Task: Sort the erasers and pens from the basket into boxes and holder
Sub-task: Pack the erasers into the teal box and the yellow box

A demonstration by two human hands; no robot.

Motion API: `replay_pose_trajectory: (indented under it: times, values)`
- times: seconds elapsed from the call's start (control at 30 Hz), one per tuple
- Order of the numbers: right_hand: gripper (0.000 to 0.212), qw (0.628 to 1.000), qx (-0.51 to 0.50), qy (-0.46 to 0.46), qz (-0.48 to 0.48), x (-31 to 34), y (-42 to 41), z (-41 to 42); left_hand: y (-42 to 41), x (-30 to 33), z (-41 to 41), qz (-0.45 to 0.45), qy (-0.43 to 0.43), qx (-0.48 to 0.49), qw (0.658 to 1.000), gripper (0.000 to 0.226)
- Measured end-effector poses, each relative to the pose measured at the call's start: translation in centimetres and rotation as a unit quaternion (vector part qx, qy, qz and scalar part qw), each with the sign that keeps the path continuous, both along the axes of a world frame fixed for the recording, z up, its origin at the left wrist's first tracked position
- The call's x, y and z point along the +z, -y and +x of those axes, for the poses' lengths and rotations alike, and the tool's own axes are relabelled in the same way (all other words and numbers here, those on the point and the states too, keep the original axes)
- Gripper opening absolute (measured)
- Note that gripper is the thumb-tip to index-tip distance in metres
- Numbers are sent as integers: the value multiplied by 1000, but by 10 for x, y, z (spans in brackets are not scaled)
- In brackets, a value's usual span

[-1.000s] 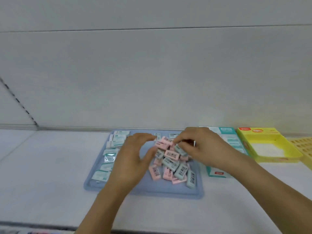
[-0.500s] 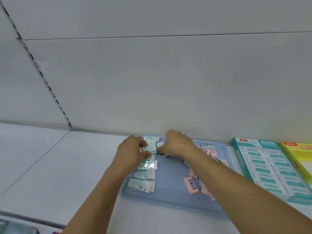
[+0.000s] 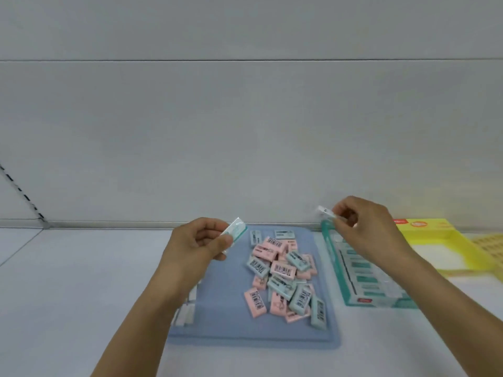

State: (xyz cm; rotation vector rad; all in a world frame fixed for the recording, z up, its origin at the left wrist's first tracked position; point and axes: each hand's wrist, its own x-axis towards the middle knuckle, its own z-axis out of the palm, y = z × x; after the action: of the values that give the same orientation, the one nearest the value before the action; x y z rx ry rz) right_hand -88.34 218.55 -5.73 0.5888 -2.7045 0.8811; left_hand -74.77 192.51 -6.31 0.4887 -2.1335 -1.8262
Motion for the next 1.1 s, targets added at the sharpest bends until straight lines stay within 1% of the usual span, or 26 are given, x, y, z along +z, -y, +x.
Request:
replay_pose_trajectory:
  times: [0.07,0.13,0.2,0.27,0.33,0.43,0.47,0.5,0.57,0.6,0.67,0.7,0.73,0.8,0.83,0.9,0.93,0.97,1.0,1.03,1.07,1.1]
  values:
    - [13,997,-14,-20,69,-11,-27,-5,-19,-1,-7,38,-6,-21,999,13]
    - [9,992,10,-29,123,-22,-38,-5,-36,-3,-13,67,-3,-40,997,15]
    - [15,983,36,-39,176,-30,-43,-4,-49,-4,-18,77,1,-56,995,16]
    - [20,977,50,-51,201,-33,-43,-6,-54,-5,-18,82,0,-60,995,17]
    - [20,982,60,-41,174,-33,-43,-9,-56,-5,-18,94,-2,-64,993,21]
    - [23,994,55,27,92,-30,-51,-13,-67,-5,-21,143,-4,-70,987,26]
    - [25,995,41,33,79,-27,-54,-14,-72,-5,-22,155,-2,-74,985,27]
    - [26,997,27,21,68,-24,-56,-14,-76,-4,-23,161,-1,-80,984,28]
    - [26,999,22,-37,23,-16,-57,-9,-84,-3,-26,164,-3,-88,983,29]
    - [24,997,49,-64,-13,-11,-54,-4,-88,-3,-28,162,-4,-87,983,29]
    - [26,985,141,-81,-63,2,-46,10,-95,-1,-31,146,-11,-86,986,28]
    - [30,979,180,-80,-52,7,-41,17,-99,0,-32,128,-18,-87,988,29]
    - [33,975,201,-91,-8,12,-38,21,-104,1,-33,109,-27,-88,990,29]
    - [35,956,212,-166,114,16,-36,23,-118,4,-35,75,-47,-93,992,32]
    - [33,946,210,-195,150,17,-37,23,-125,5,-37,55,-53,-95,993,34]
    - [25,945,181,-218,165,15,-45,19,-140,4,-43,0,-64,-97,993,36]
    - [22,955,147,-203,162,13,-52,15,-145,3,-47,-35,-69,-101,992,37]
    - [19,968,102,-166,161,10,-62,10,-150,1,-51,-85,-67,-106,988,38]
    - [17,977,58,-130,157,7,-73,4,-155,-1,-55,-153,-55,-118,980,41]
    - [15,982,26,-109,151,2,-82,-1,-158,-4,-59,-233,-35,-138,962,44]
    - [13,984,9,-99,151,-4,-88,-6,-162,-8,-62,-314,-13,-167,935,46]
    - [13,983,3,-89,162,-9,-90,-9,-166,-12,-66,-393,6,-199,898,48]
